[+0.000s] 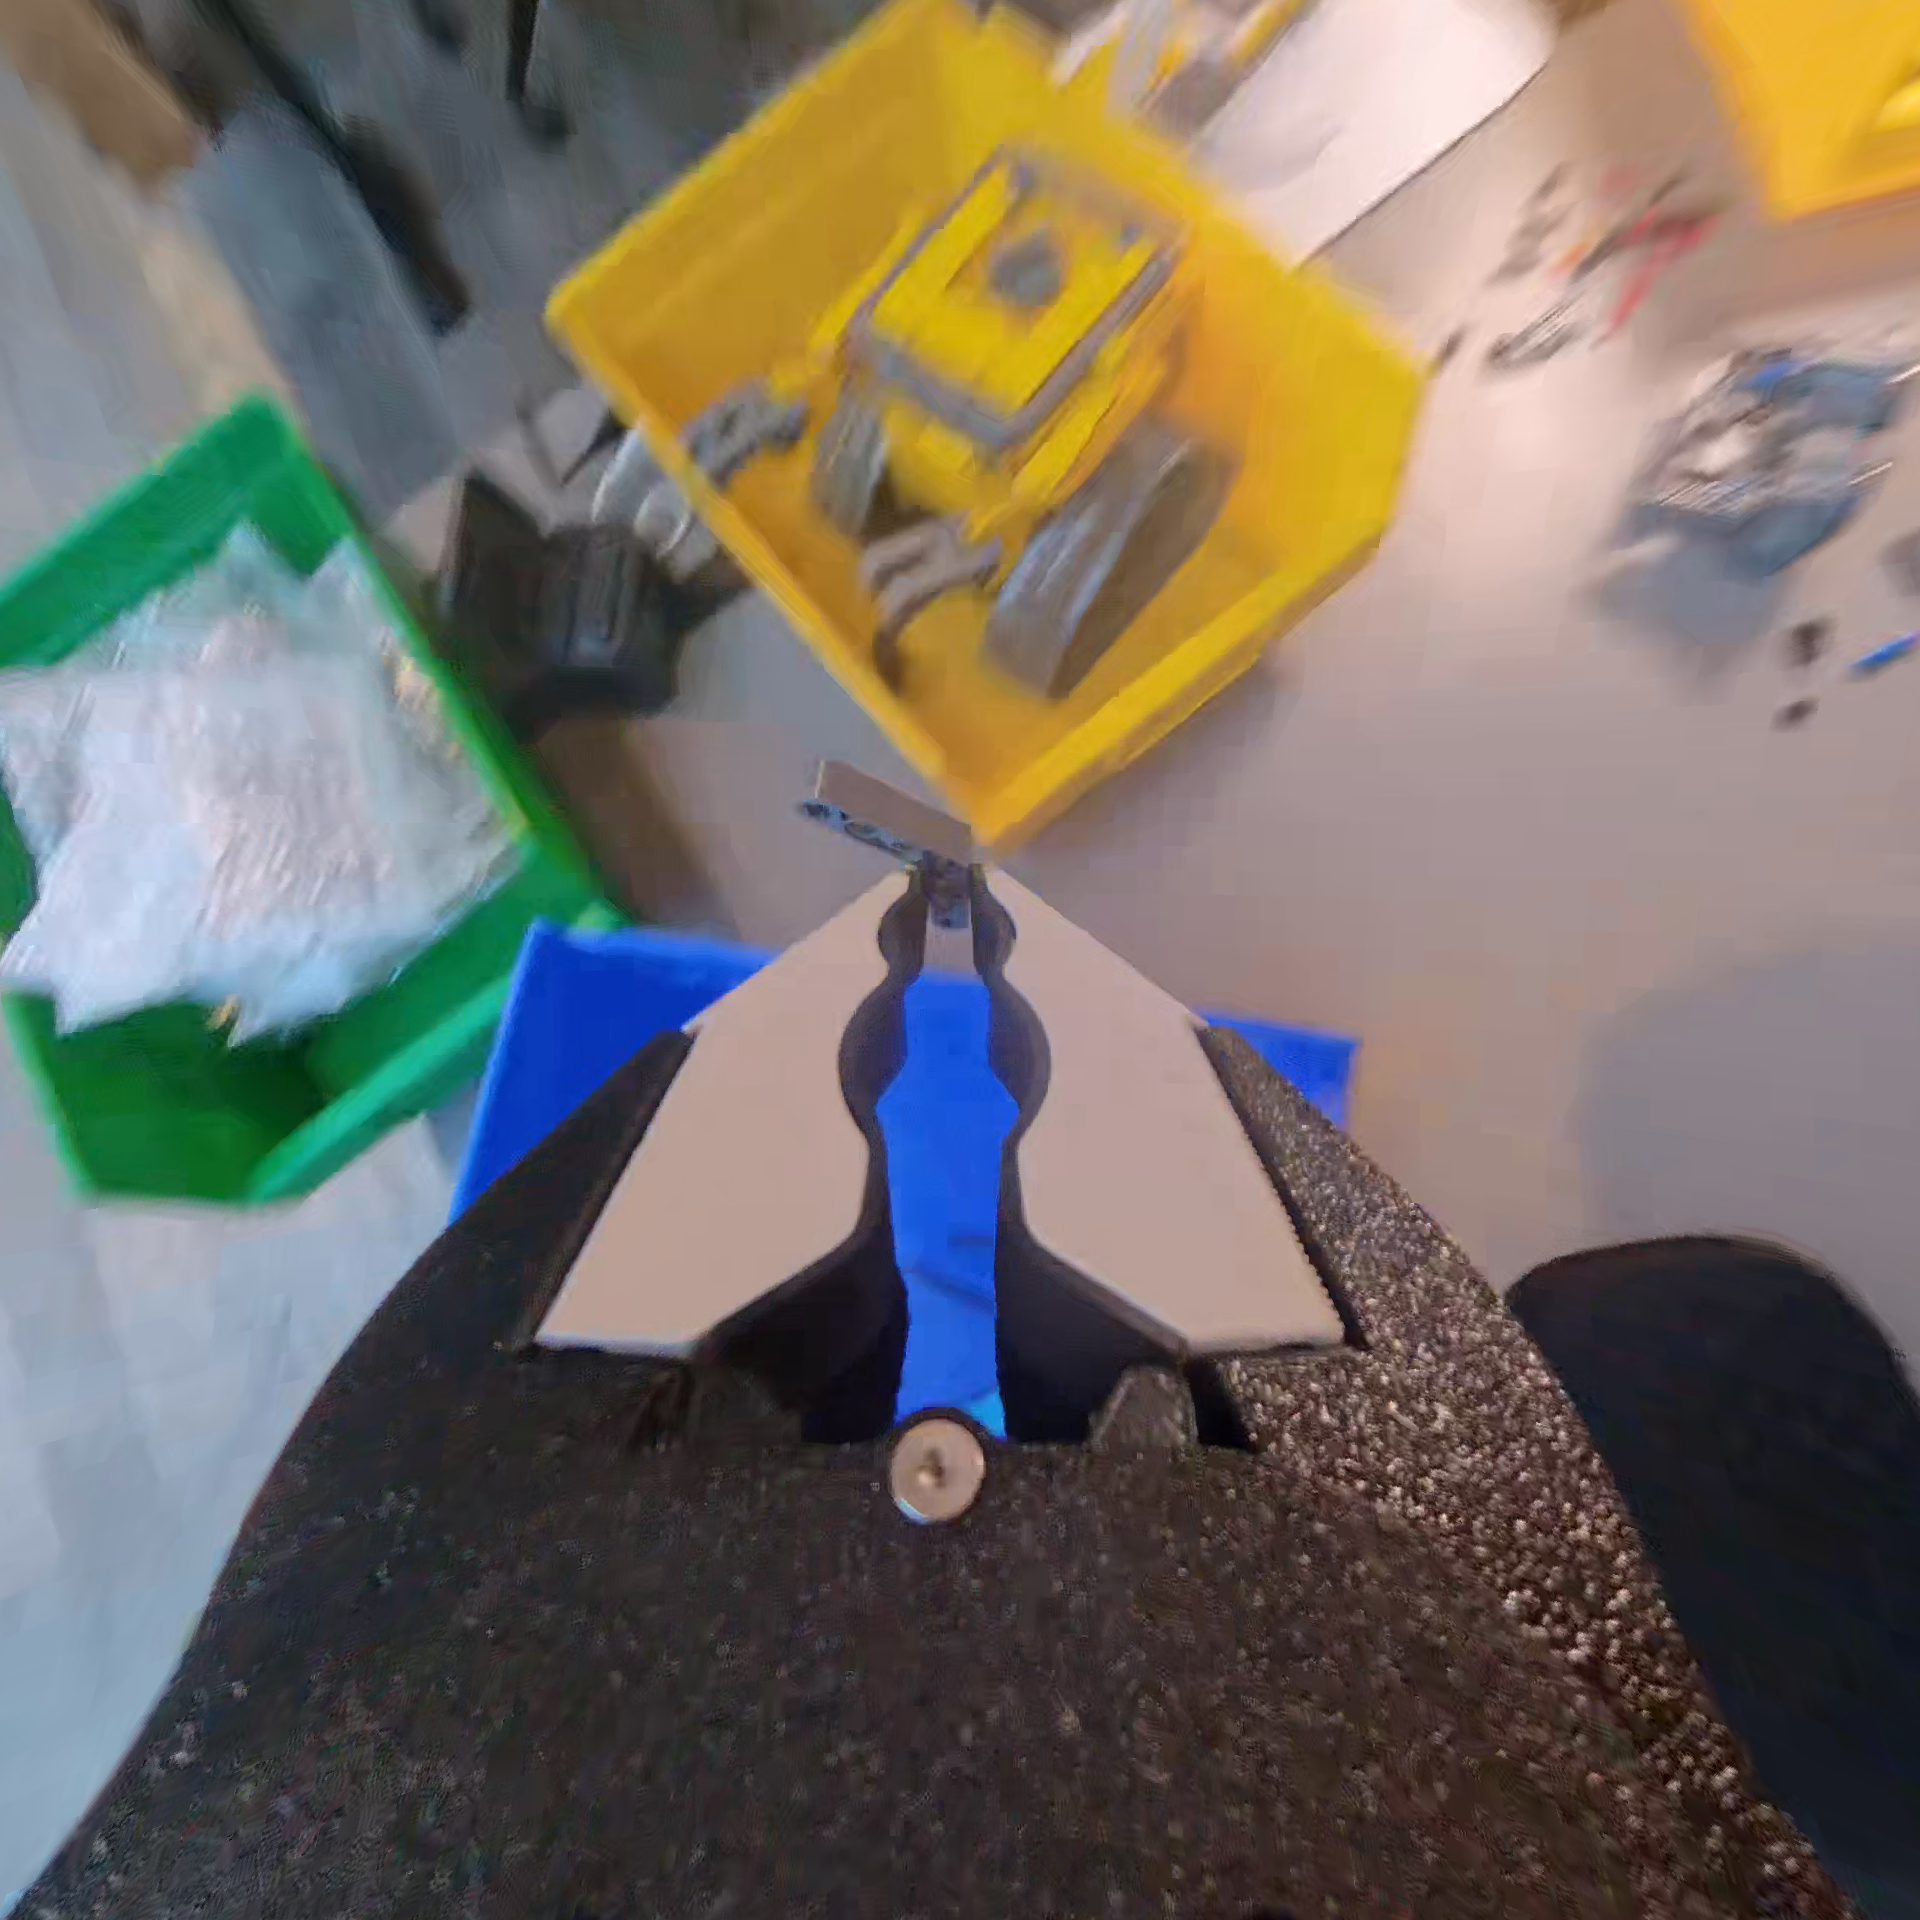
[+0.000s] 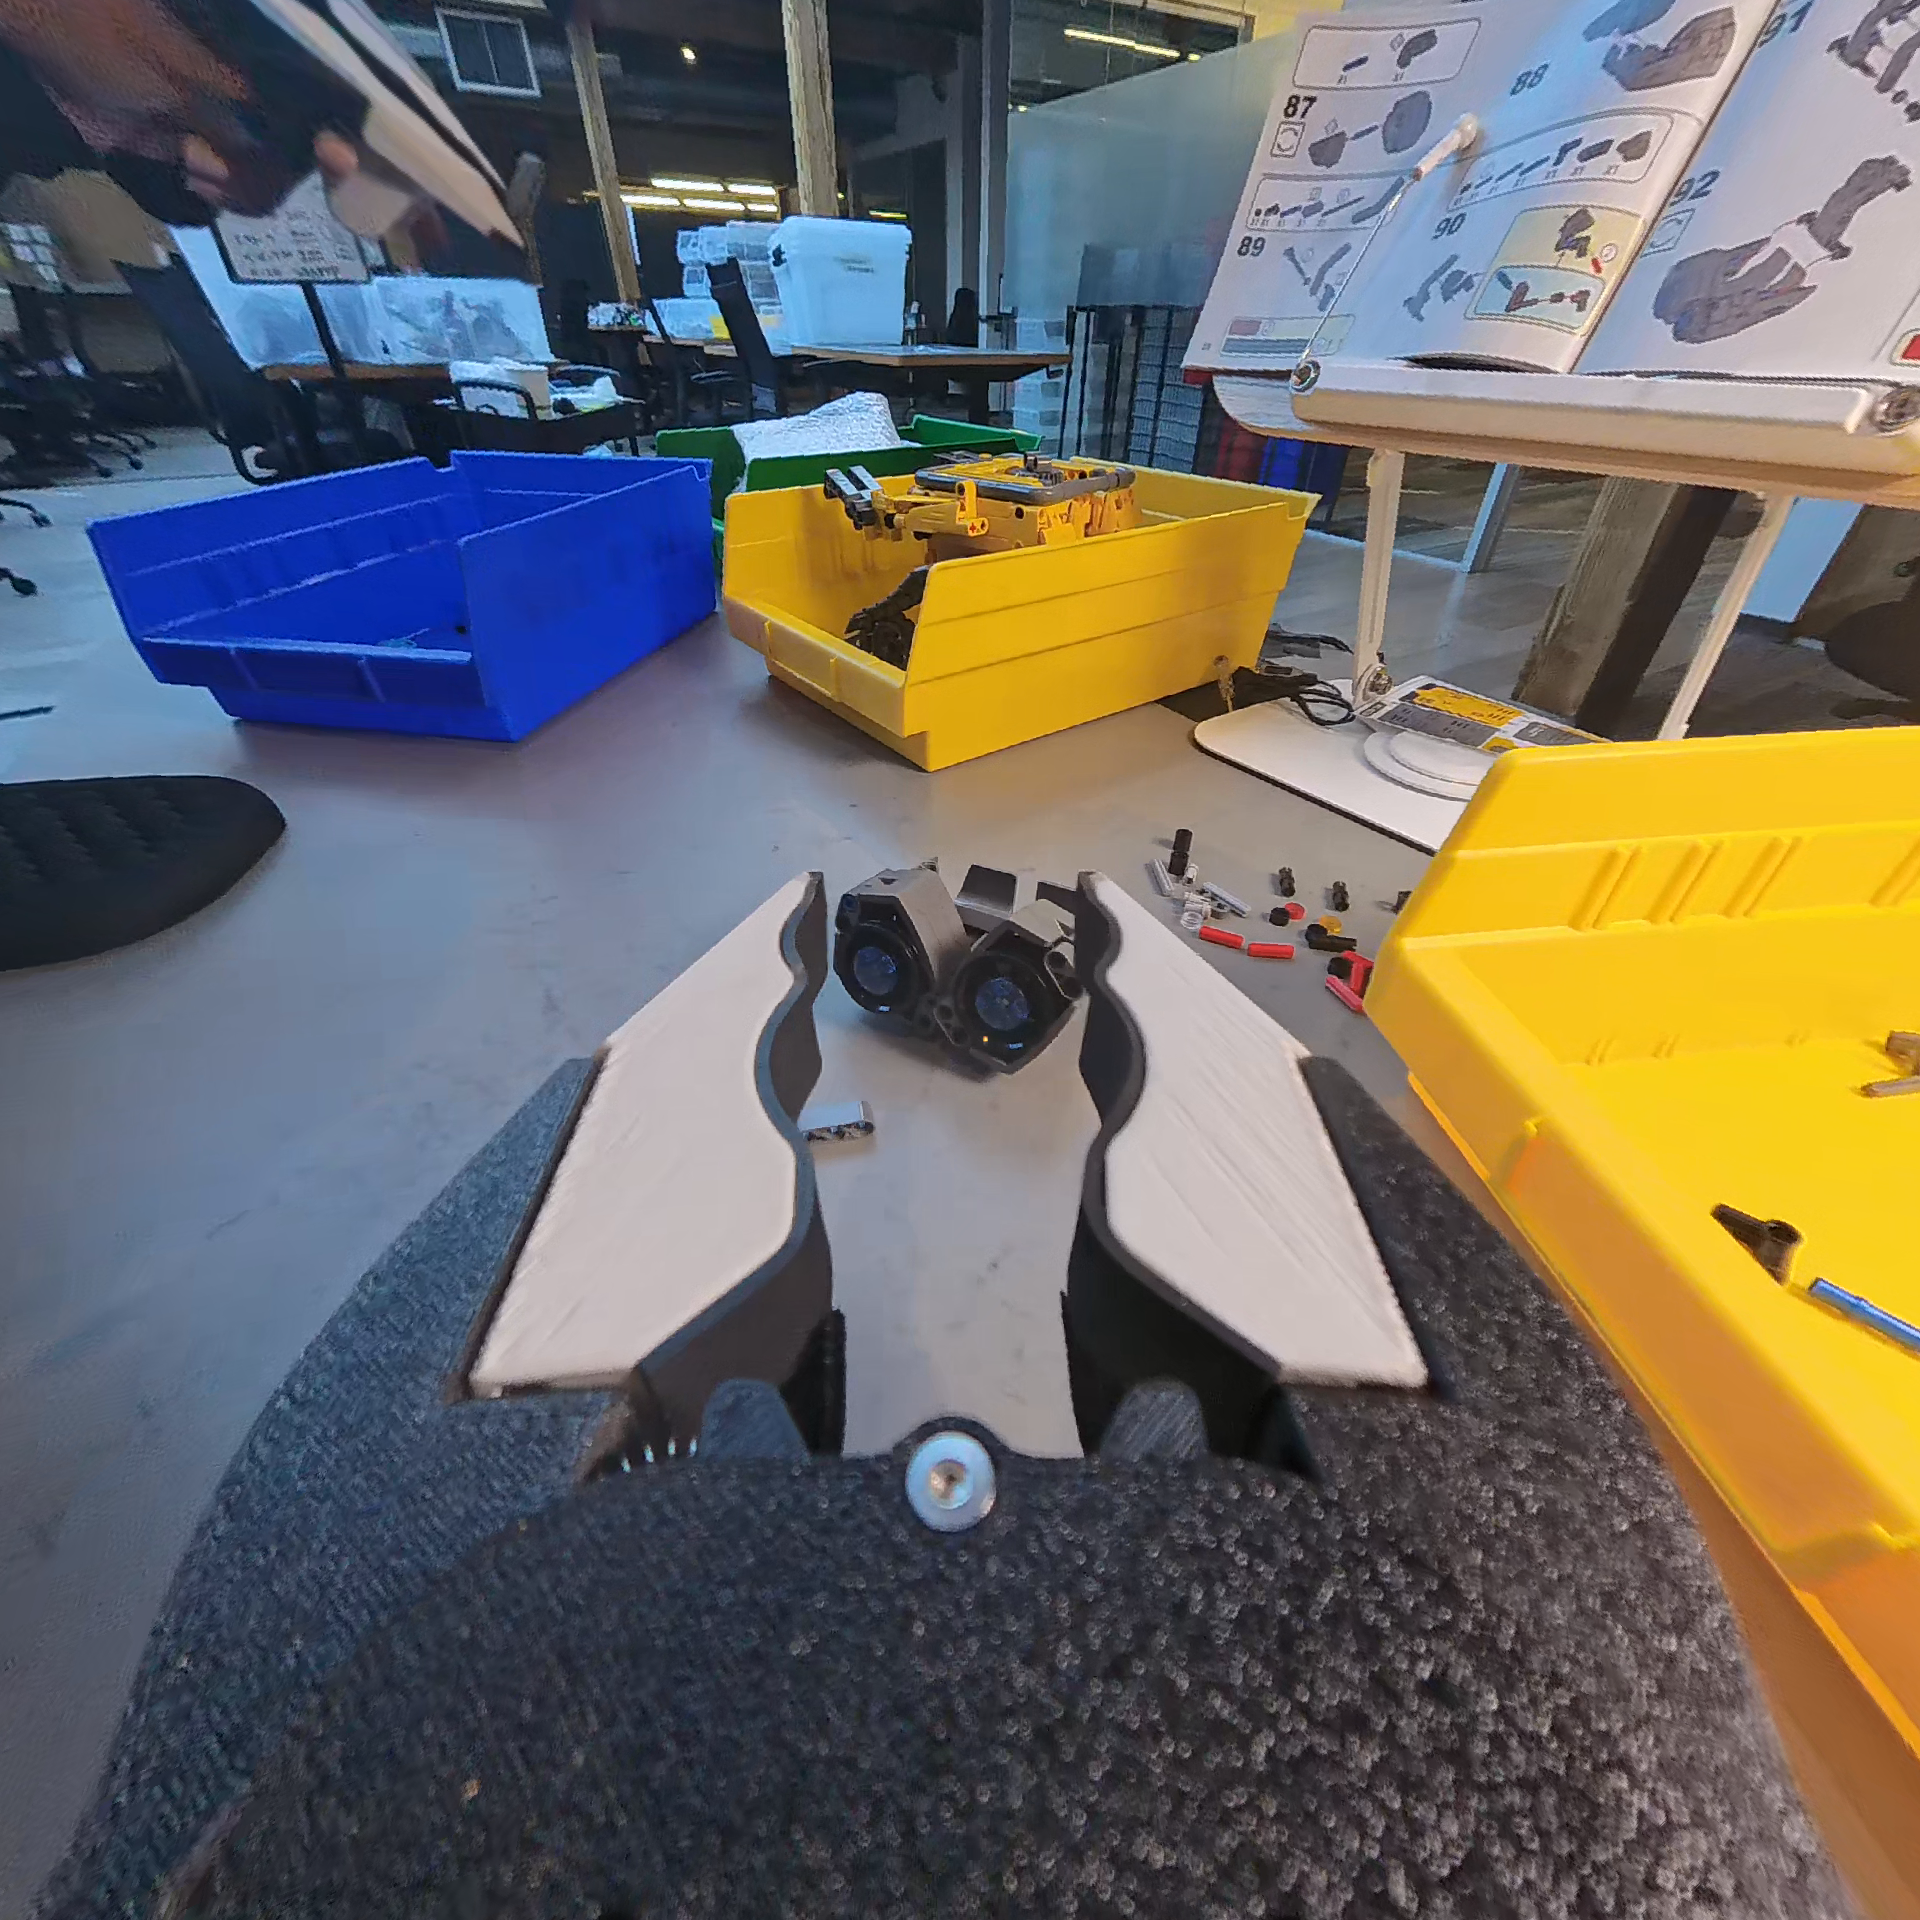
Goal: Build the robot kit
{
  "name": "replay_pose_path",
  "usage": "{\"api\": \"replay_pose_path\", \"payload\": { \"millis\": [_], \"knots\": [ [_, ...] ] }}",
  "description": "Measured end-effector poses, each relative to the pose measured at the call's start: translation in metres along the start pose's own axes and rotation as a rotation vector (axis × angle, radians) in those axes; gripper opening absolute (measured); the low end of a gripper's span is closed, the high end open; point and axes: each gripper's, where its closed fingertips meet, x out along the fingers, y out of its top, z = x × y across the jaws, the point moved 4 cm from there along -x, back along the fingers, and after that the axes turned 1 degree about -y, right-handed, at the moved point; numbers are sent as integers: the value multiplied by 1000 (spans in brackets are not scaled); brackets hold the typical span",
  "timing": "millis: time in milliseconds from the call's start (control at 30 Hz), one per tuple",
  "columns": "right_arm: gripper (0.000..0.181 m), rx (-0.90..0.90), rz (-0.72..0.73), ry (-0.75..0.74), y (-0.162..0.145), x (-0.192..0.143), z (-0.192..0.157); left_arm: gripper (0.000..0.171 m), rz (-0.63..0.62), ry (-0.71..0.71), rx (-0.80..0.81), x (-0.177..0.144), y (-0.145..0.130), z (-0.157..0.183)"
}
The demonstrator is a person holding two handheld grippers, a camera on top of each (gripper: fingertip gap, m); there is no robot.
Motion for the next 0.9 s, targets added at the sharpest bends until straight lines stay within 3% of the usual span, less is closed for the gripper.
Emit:
{"api": "replay_pose_path", "payload": {
  "millis": [67, 167, 300, 400, 500, 633, 800, 900],
  "knots": [
    [46, -10, -1, 4, 0, 0, -2, 7, 134, -127, 38, 4, 27, 46],
    [46, -25, 4, 12, 2, 1, -5, 7, 355, -441, 45, 20, 51, 131],
    [46, -53, 7, 41, 2, 3, -14, 7, 568, -857, -123, 62, 56, 221],
    [46, -83, -3, 82, 0, 6, -23, 7, 645, -1068, -269, 97, 53, 262],
    [45, -105, 1, 140, 0, 8, -35, 7, 664, -1117, -350, 126, 43, 281],
    [45, -99, -17, 260, 1, 15, -59, 7, 682, -1160, -399, 135, 31, 293],
    [44, -37, 22, 373, 17, 25, -95, 7, 737, -1148, -236, 127, 35, 313],
    [31, -32, 28, 382, 18, 27, -102, 8, 727, -1151, -181, 128, 33, 325]
  ]
}}
